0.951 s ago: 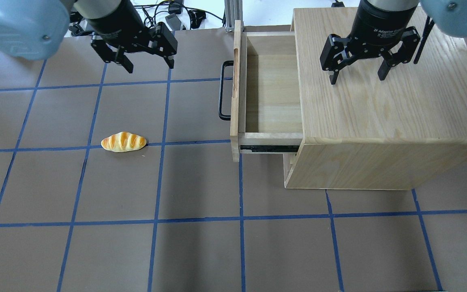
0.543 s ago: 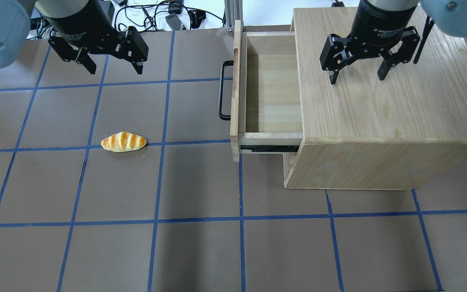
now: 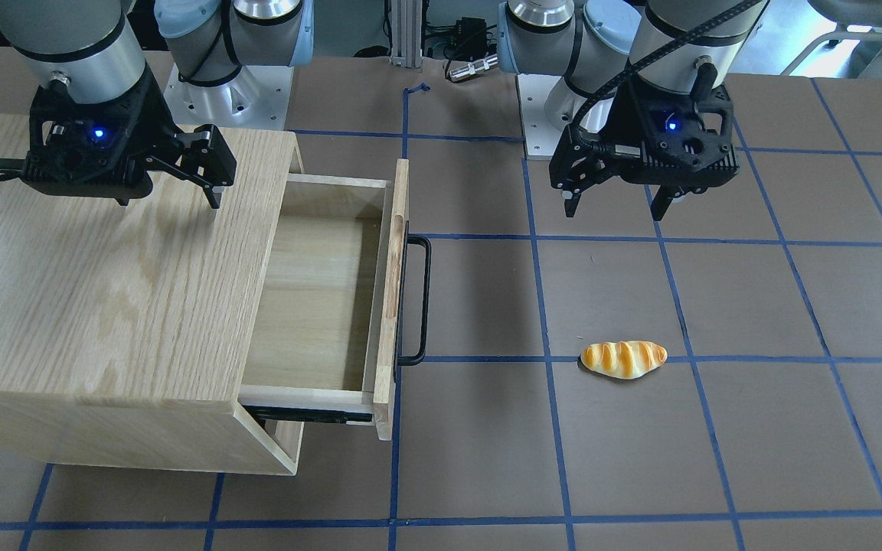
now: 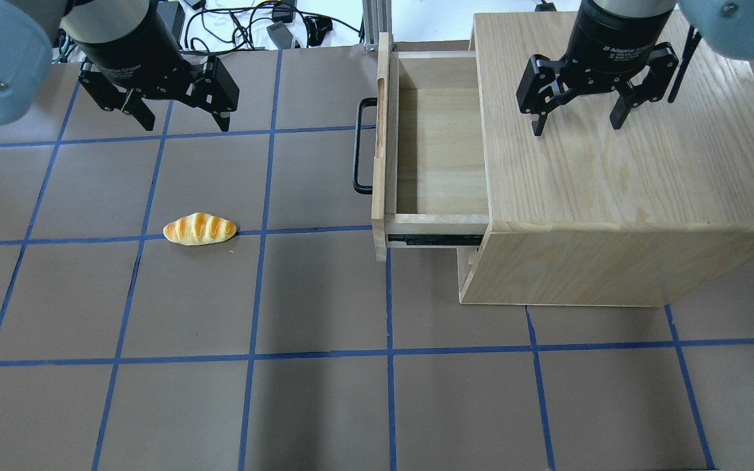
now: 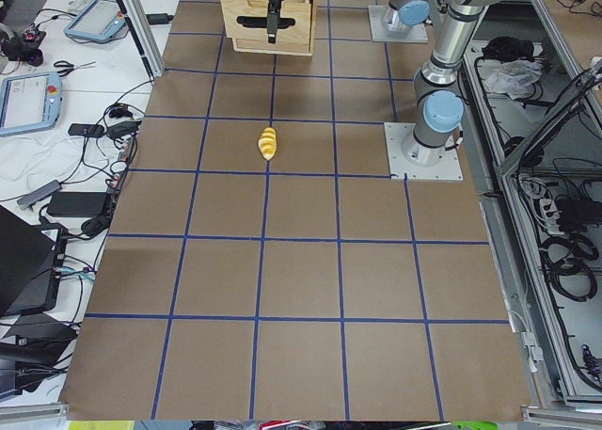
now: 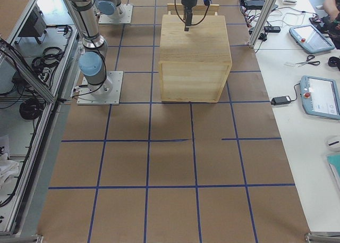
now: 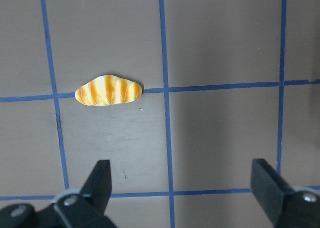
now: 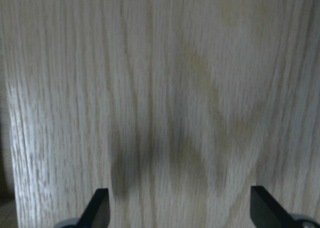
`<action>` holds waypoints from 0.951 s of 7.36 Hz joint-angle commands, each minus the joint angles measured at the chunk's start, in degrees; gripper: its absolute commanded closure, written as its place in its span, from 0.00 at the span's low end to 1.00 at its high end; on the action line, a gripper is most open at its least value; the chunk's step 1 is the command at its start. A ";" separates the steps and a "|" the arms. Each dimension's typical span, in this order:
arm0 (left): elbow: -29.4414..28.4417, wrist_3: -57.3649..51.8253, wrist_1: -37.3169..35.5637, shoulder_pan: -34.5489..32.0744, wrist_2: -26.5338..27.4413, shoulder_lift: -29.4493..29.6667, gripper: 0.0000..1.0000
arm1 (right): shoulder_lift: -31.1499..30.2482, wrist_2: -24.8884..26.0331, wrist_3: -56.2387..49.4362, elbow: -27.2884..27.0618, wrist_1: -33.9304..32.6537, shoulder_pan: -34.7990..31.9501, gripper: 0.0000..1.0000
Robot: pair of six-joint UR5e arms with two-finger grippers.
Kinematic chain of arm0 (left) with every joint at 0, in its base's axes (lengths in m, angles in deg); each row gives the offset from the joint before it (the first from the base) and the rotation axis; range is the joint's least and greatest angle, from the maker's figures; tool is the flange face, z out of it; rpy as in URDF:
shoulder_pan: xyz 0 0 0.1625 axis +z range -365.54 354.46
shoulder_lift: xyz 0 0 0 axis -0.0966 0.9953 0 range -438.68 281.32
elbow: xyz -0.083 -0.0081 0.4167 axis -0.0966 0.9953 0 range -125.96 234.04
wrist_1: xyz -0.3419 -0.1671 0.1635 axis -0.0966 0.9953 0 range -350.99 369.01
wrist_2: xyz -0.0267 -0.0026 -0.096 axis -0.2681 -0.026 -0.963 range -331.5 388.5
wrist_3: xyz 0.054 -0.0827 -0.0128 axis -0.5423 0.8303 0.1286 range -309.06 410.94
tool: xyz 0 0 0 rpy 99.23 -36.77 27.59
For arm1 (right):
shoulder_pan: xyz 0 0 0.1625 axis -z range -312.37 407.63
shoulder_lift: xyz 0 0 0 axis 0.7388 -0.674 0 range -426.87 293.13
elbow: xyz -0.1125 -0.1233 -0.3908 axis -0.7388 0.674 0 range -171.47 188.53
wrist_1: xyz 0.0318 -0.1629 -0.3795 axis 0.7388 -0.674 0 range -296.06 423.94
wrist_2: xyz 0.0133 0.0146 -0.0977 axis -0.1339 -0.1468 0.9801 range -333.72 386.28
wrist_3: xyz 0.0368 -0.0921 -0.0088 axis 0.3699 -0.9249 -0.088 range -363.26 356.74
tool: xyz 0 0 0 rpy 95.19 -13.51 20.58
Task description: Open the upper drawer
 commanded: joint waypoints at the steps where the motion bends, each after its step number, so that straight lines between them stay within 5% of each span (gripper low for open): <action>1: -0.01 -0.02 0.09 -0.08 -0.02 -0.06 0.00 | 0.00 0.00 0.05 0.00 0.00 -0.02 0.00; 7: 0.52 0.06 0.44 -0.08 0.07 -1.55 0.00 | 0.00 0.00 0.05 0.00 0.00 -0.02 0.00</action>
